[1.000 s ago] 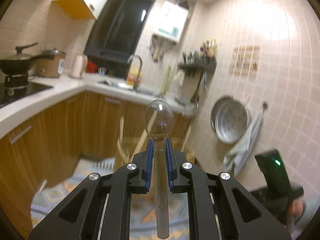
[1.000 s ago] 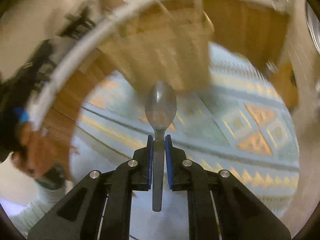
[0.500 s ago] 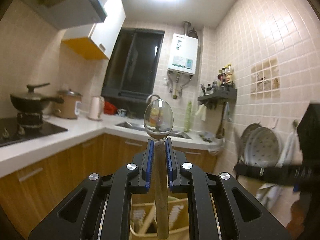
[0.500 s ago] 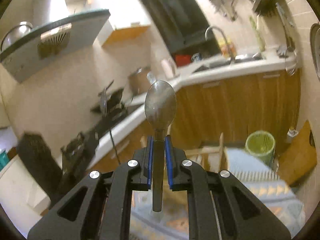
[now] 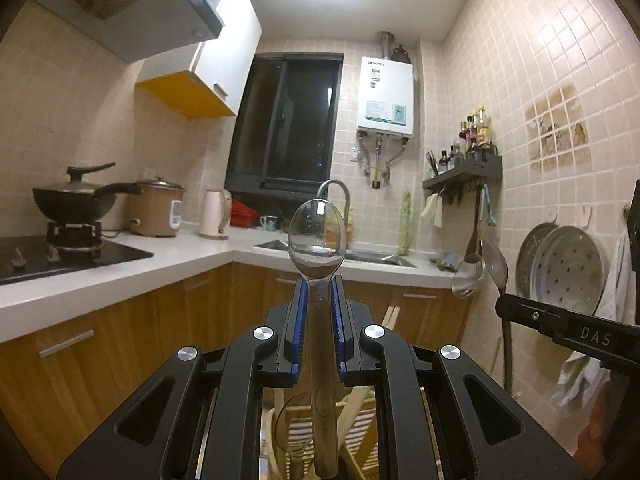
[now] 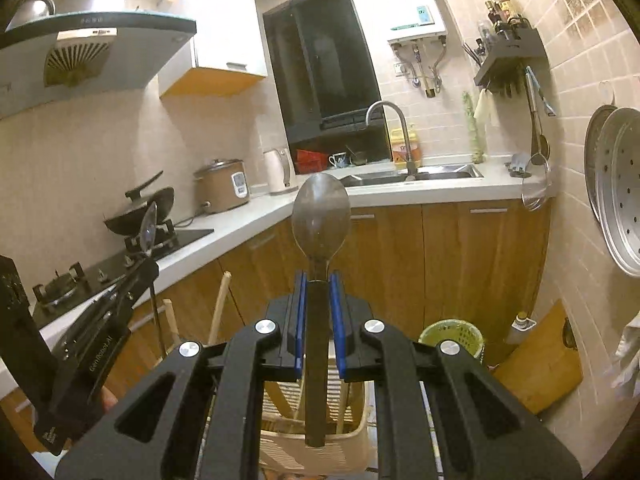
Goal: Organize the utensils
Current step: 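Carry the dark spoon above the basket with the right tool while the left tool holds the clear spoon there, then open both tools to drop the spoons into the basket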
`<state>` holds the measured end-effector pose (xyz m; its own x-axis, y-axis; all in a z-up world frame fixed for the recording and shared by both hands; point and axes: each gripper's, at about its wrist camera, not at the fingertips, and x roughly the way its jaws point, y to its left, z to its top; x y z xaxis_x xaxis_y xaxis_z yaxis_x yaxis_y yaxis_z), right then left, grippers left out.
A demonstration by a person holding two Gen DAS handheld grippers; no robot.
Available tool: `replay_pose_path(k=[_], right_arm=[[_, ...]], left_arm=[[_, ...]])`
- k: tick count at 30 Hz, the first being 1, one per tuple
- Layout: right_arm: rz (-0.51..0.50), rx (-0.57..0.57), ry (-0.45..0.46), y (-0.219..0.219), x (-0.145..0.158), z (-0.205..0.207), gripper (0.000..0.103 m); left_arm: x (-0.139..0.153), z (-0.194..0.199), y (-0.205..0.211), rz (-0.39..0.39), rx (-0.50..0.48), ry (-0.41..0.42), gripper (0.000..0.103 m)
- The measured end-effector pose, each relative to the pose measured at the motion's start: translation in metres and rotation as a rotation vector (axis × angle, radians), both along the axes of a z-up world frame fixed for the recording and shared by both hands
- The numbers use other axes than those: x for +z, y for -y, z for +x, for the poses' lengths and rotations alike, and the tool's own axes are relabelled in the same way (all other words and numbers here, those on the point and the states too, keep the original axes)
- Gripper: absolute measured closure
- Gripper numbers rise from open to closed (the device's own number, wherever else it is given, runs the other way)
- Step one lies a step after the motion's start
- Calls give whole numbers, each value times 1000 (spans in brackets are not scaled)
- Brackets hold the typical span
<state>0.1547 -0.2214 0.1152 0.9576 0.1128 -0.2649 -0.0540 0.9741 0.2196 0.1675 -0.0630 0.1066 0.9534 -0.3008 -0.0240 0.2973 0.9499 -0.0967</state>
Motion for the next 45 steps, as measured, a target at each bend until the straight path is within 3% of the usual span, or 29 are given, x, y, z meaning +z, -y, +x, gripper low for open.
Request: replay_pose_path(k=[6, 10, 21, 31, 36, 38, 40, 43, 44, 45], right_arm=[[29, 16, 22, 6, 4, 2, 93], [-13, -18, 79, 1, 12, -1, 93], [-117, -114, 122, -9, -20, 6, 93], [-128, -69, 100, -11, -42, -17, 93], [-141, -24, 50, -13, -48, -33, 93], [-129, -15, 30, -11, -50, -37, 92], [-127, -3, 14, -9, -51, -44, 88], [-101, 16, -1, -4, -52, -57, 57], [-86, 10, 1, -1, -52, -64, 39], [-76, 2, 1, 1, -52, -69, 37]], left_arm=[[-4, 1, 0, 4, 17, -1, 92], [-3, 3, -4, -10, 30, 0, 92], [-15, 7, -3, -1, 52, -10, 92], [-20, 2, -7, 14, 30, -41, 92], [-25, -11, -16, 25, 4, -69, 77], [-26, -15, -19, 29, -13, -90, 76], [-27, -22, -23, 37, -22, -97, 73], [-25, -35, -34, 23, -19, -97, 61], [-22, -40, -40, 10, -26, -107, 60], [-20, -44, -43, 7, -31, -116, 55]])
